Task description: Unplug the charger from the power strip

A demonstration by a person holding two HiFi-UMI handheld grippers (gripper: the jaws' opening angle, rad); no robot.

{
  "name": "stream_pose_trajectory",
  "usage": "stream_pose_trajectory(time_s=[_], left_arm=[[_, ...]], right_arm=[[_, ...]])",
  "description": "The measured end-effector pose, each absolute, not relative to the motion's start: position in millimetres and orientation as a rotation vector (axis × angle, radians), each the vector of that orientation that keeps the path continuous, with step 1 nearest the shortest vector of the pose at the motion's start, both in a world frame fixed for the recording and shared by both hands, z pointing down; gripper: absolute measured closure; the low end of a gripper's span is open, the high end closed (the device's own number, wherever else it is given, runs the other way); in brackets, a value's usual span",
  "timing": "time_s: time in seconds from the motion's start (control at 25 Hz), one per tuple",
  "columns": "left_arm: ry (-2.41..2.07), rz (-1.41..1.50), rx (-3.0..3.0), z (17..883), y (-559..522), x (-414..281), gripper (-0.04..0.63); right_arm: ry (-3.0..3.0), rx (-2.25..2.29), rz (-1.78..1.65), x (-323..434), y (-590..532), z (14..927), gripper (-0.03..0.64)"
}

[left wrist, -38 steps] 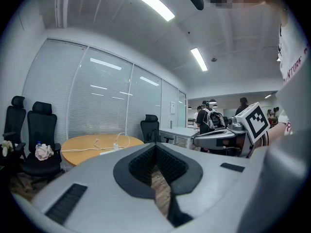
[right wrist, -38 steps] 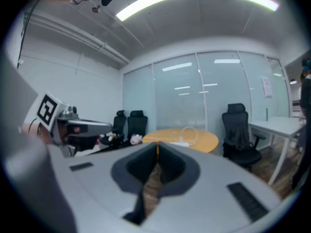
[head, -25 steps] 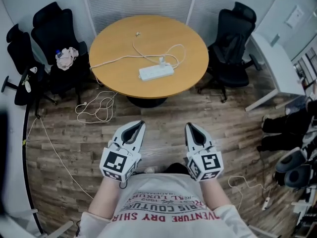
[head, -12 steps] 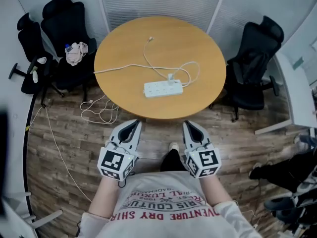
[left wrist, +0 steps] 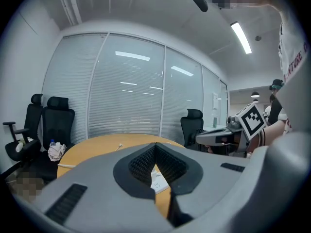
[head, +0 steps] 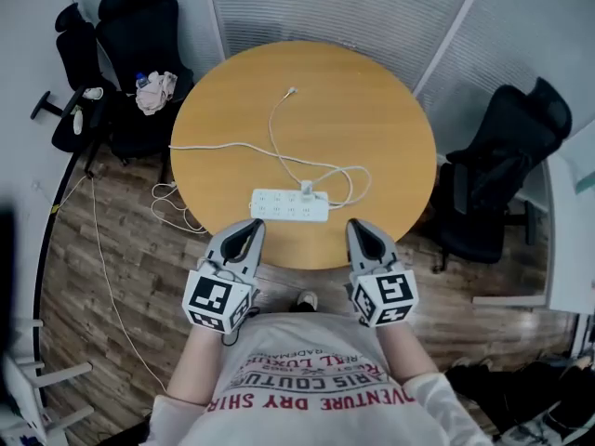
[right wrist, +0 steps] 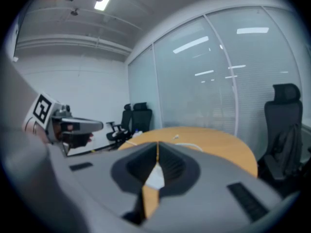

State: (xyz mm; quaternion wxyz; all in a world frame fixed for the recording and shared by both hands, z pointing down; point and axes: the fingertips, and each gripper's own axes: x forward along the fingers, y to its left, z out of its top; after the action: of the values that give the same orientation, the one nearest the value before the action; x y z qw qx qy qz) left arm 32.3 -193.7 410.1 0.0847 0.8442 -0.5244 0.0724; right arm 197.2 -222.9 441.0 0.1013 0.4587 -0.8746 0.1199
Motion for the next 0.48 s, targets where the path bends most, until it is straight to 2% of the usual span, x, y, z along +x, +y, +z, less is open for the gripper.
stream_pose_trajectory(time_s=[0.48], left_arm=[[-1.437,0.415,2.438,497,-255,46,0.563]], right_arm=[[-2.504,1.263,0.490,194,-284,501,0.588]])
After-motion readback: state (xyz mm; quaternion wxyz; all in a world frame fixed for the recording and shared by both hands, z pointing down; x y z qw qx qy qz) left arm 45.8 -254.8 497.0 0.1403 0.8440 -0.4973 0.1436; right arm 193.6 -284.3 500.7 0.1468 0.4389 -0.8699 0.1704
